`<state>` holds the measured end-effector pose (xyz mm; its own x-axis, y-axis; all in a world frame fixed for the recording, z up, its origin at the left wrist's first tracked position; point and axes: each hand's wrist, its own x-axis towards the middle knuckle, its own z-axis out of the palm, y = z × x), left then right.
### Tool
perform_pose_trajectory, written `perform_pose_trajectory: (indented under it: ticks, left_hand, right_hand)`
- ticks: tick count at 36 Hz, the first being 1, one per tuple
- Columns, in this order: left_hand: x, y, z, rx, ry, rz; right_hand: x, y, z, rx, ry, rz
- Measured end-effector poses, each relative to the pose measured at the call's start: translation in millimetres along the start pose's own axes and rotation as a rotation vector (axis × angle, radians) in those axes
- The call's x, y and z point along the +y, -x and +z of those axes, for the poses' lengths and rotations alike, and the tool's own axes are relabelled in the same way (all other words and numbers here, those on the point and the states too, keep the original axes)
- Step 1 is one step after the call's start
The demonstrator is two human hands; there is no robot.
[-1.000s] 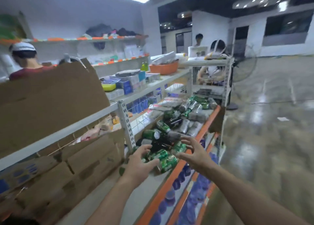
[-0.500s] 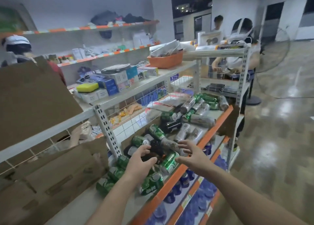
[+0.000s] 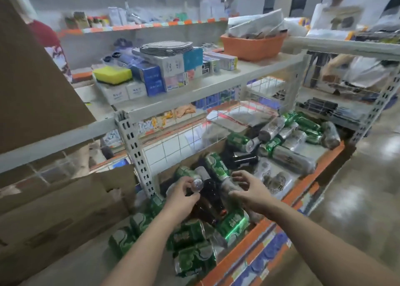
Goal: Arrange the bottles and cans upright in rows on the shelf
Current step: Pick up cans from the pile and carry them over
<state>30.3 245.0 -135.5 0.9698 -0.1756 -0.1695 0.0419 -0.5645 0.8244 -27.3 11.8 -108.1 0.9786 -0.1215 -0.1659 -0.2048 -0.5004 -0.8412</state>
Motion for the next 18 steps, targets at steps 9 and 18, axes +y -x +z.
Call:
perform_pose_trajectory:
  ticks: [9,18]
  left_hand:
    - [-0.8,-36.3,0.0,0.133,-0.065,-0.029]
    - [9.5,-61.7,32.2,0.288,-0.197,-0.149]
  right_hand:
    - [4.9,-91.4,4.8,-0.045,0.115,-0.01]
    - [30.5,-167.7,-4.5,-0.233,0.249,-0.063]
